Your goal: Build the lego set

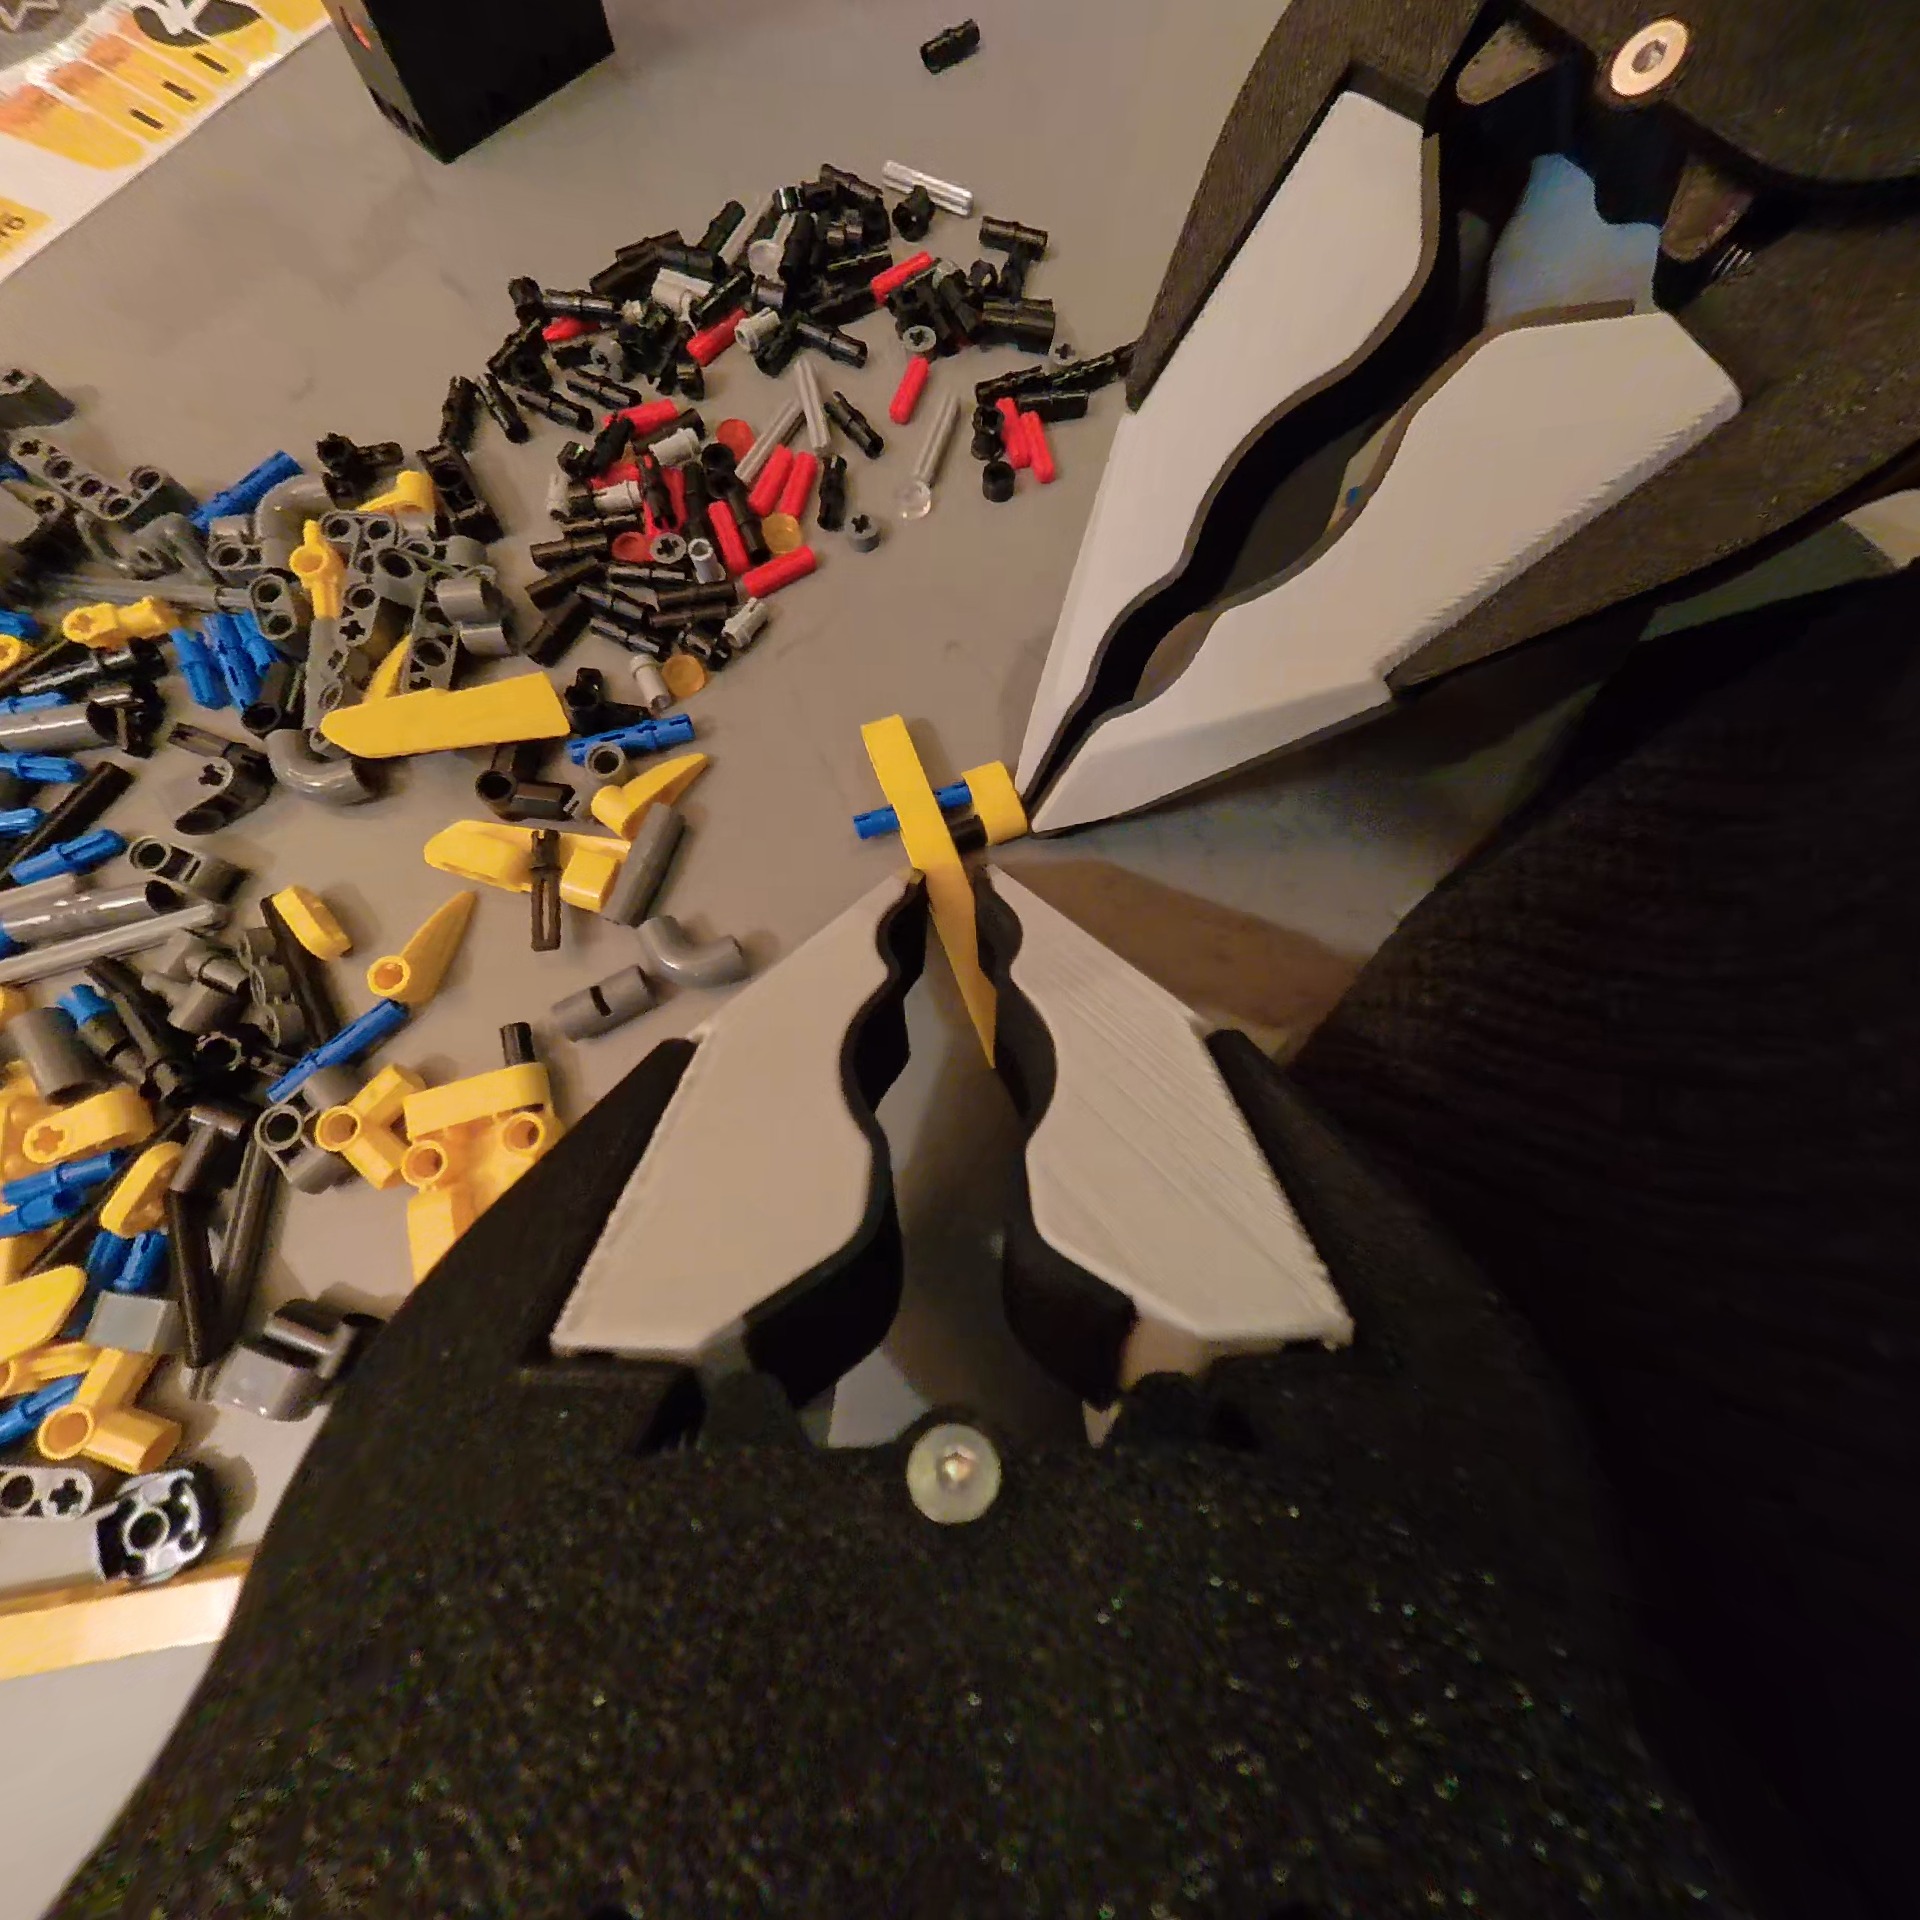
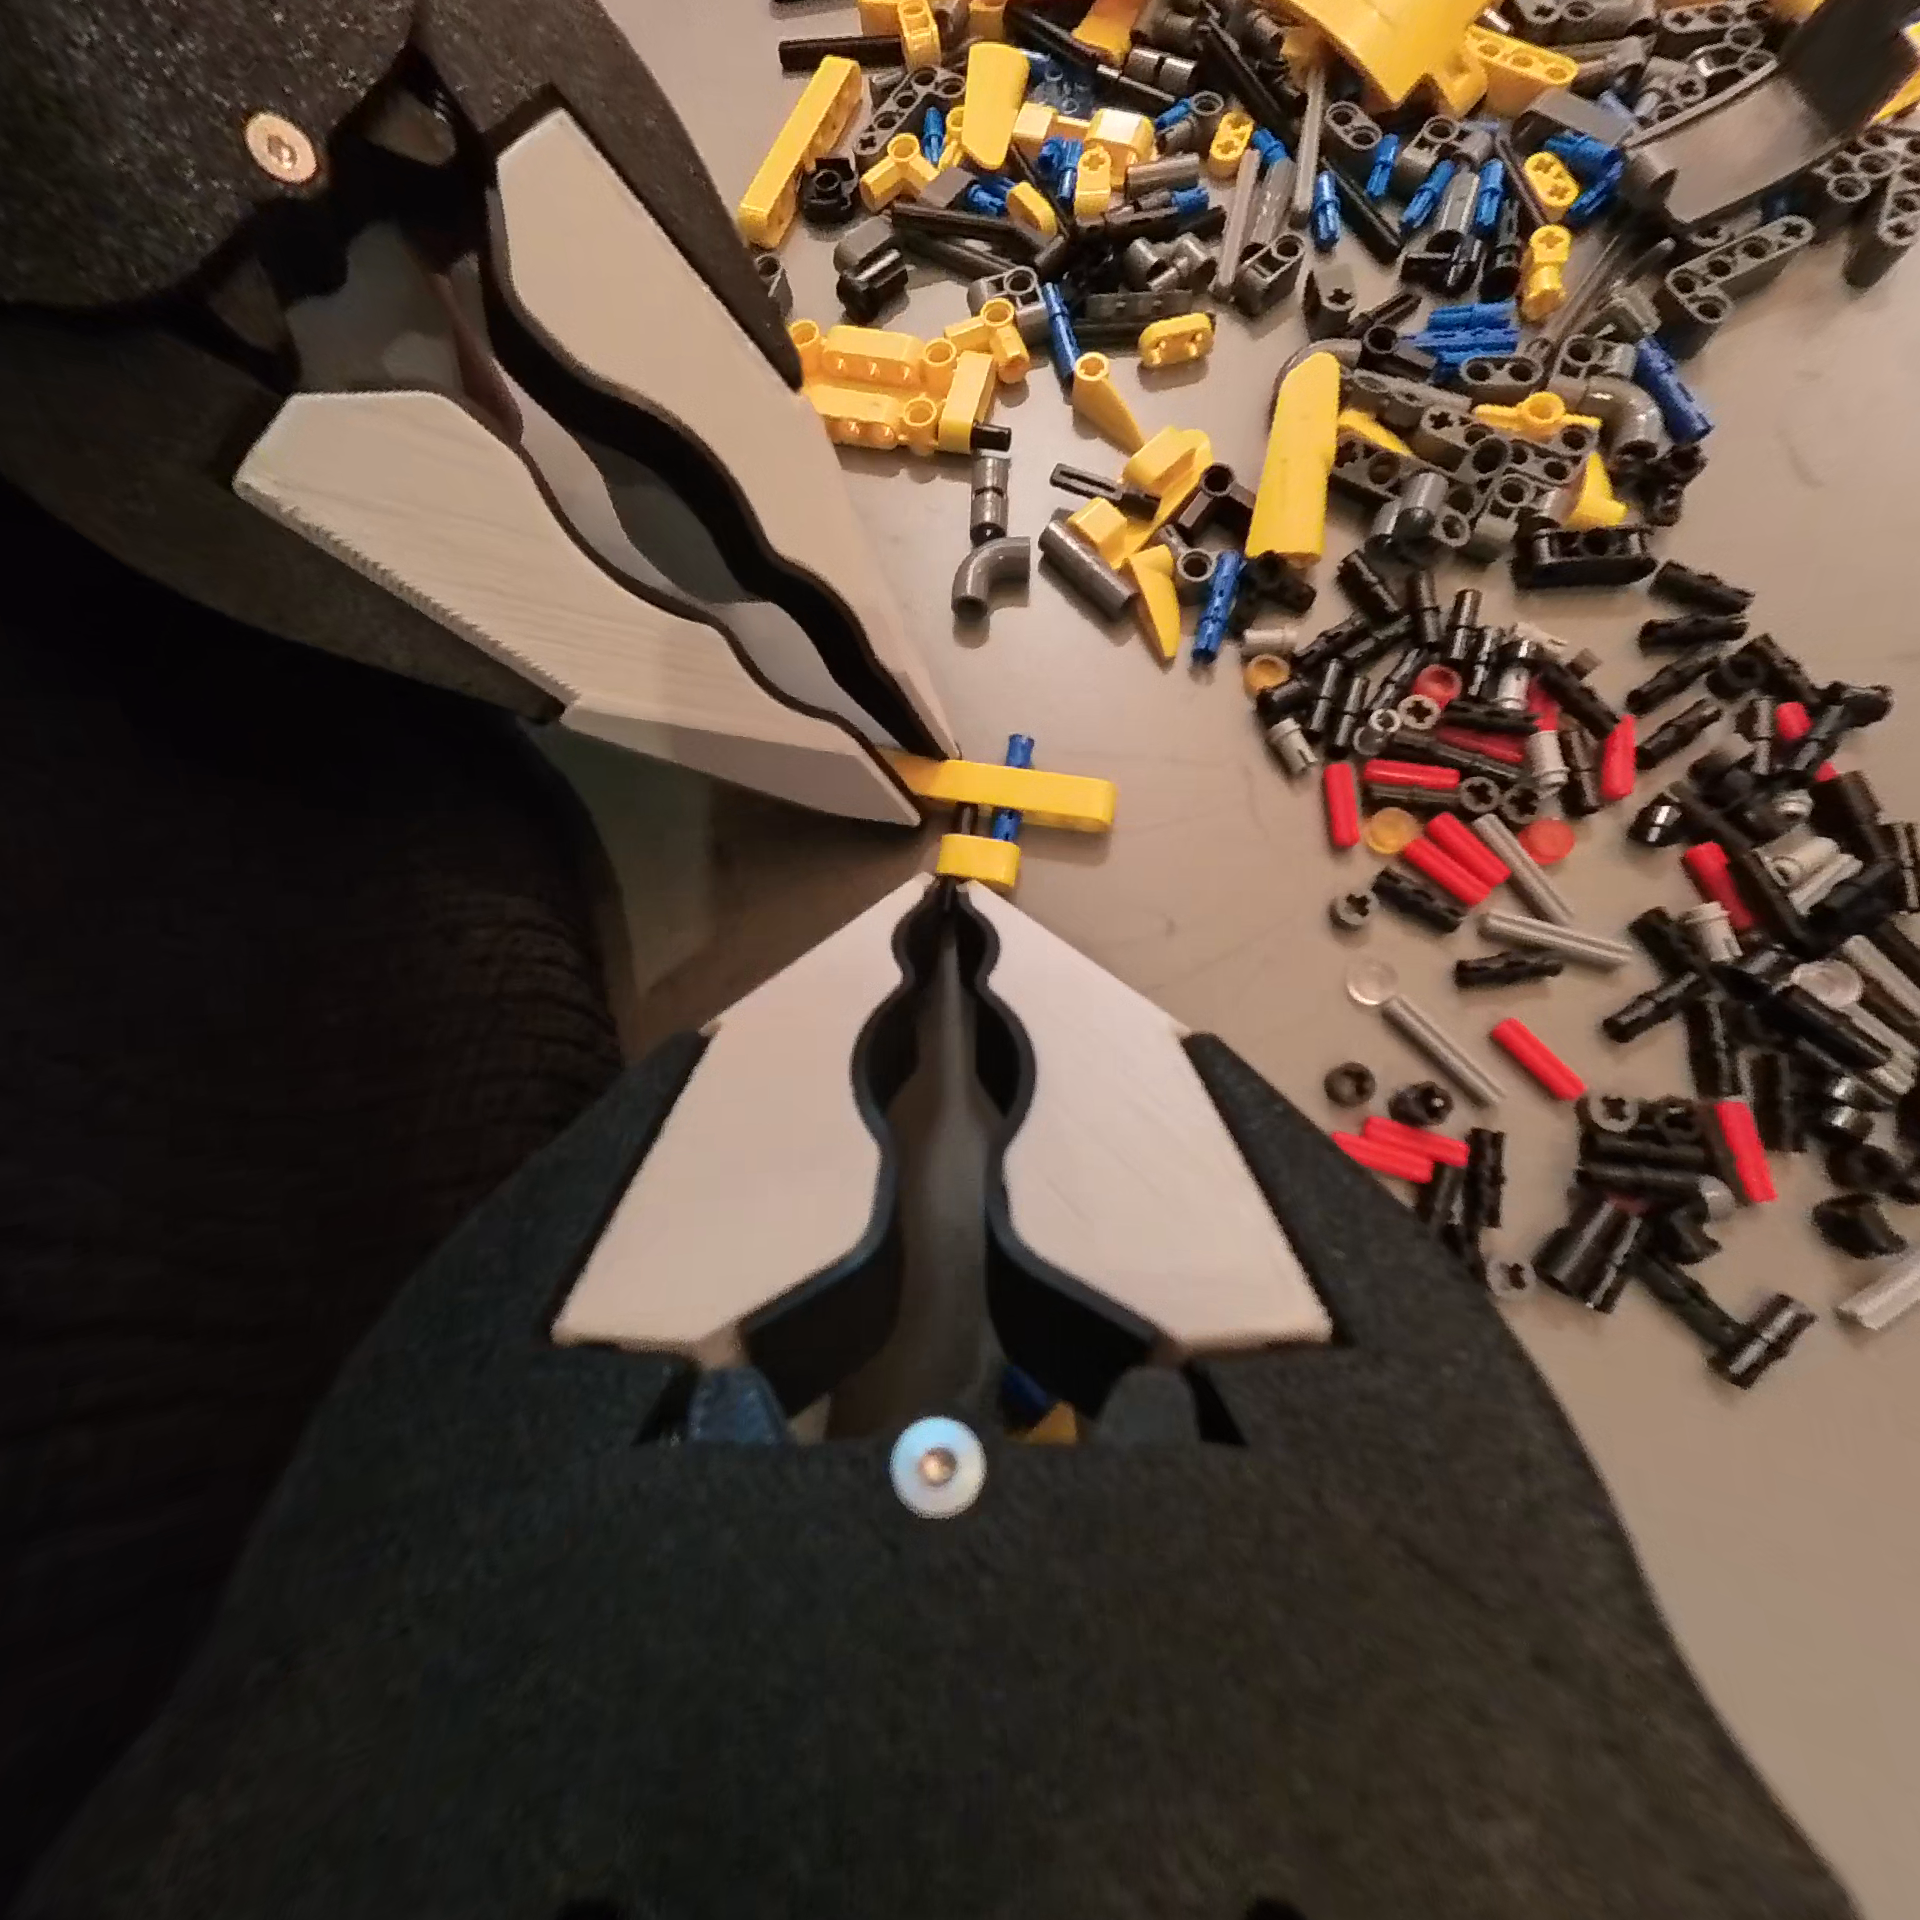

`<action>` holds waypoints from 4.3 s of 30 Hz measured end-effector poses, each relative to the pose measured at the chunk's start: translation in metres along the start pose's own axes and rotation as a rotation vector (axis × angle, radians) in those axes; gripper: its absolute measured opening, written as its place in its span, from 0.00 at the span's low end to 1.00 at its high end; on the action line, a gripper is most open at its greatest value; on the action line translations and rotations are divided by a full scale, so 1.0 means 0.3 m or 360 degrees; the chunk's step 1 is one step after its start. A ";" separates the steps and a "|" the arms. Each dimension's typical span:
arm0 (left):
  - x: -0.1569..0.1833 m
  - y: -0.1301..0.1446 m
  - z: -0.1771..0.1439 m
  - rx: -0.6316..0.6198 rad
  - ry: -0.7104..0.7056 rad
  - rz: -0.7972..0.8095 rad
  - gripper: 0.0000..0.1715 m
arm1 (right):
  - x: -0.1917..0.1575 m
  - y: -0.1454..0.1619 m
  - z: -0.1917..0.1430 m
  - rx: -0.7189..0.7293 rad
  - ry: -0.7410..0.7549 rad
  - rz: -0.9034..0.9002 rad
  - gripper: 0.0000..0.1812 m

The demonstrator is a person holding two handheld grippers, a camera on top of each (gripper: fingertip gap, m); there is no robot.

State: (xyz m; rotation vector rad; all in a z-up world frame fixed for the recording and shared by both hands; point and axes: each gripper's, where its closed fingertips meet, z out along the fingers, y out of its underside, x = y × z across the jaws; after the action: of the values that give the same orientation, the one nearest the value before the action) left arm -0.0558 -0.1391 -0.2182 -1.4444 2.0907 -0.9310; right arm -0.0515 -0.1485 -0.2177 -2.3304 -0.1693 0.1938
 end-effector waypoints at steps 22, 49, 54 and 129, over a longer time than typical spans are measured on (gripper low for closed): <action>0.003 0.000 0.000 -0.0104 0.0211 0.0147 0.05 | -0.012 0.000 0.002 -0.0338 -0.0563 -0.0659 0.00; 0.001 0.003 0.001 -0.0154 0.0329 0.0344 0.06 | -0.012 0.003 0.000 -0.0314 -0.0519 -0.0398 0.00; -0.001 0.002 0.001 -0.0154 0.0358 0.0374 0.06 | -0.011 0.005 -0.002 -0.0228 -0.0393 -0.0188 0.00; -0.036 -0.013 0.018 -0.0004 0.0192 0.0370 0.05 | 0.071 -0.006 0.003 -0.0070 -0.0635 -0.0835 0.20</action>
State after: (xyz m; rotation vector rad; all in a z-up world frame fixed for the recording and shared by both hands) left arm -0.0457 -0.1316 -0.2194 -1.1401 2.2884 -0.9424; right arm -0.0311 -0.1428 -0.2189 -2.1793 -0.9736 0.3885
